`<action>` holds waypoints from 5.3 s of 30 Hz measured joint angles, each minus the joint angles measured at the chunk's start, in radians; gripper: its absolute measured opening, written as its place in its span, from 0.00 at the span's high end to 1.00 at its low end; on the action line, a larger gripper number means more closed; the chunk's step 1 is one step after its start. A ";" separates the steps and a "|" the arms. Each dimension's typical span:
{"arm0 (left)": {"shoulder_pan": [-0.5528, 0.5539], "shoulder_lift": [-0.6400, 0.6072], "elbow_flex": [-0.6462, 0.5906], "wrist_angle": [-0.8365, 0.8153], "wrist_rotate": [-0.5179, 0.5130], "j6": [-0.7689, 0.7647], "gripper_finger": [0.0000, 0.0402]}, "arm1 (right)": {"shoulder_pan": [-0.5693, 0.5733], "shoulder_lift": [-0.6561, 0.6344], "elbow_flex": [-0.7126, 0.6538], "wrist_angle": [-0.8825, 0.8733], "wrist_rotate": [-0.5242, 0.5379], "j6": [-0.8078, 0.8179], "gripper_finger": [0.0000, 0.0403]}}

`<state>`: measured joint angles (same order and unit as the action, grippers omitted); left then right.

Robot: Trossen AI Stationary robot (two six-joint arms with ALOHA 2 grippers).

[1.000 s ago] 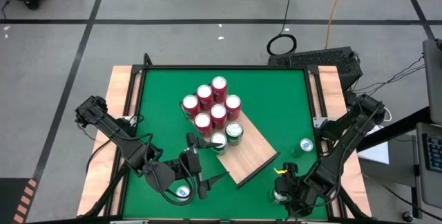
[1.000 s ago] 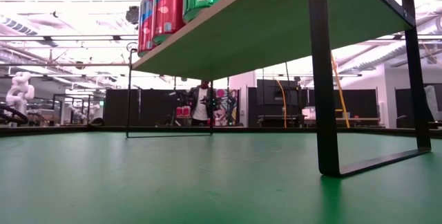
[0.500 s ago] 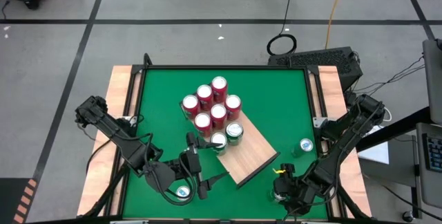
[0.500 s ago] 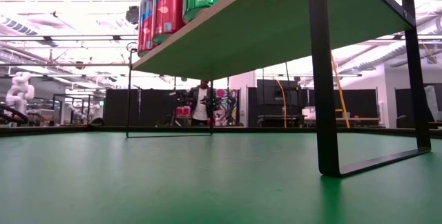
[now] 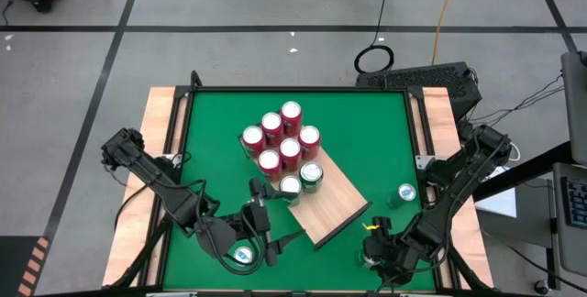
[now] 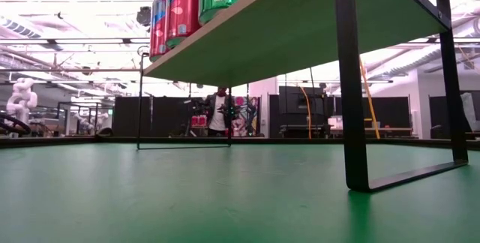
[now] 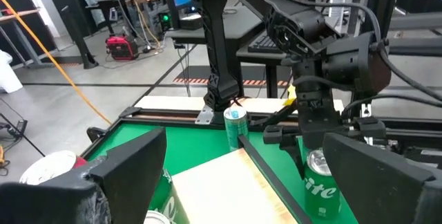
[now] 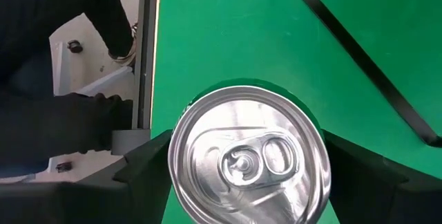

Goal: Place canned beverage on shelf
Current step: Put the green soda can on the shelf aligned with the other green soda can

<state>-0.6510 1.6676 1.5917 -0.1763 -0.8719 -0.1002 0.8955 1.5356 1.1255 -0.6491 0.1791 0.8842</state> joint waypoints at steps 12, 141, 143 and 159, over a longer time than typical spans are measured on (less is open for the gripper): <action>-0.005 0.000 0.000 0.008 0.000 -0.026 0.03 | 0.002 0.001 0.244 -0.115 -0.054 -0.171 0.28; -0.025 0.282 0.001 0.688 -0.238 0.450 0.29 | -0.135 -0.037 0.669 -0.010 0.469 -0.681 0.11; -0.024 0.282 0.001 0.688 -0.239 0.449 0.29 | -0.135 -0.045 0.670 -0.006 0.469 -0.683 0.11; -0.021 0.283 -0.001 0.692 -0.235 0.444 0.29 | -0.145 -0.037 0.671 -0.035 0.424 -0.719 0.08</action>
<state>-0.6724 1.9507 1.5909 0.5156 -1.1070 0.3441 0.7508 1.4990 1.7964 -0.6846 0.6035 0.1655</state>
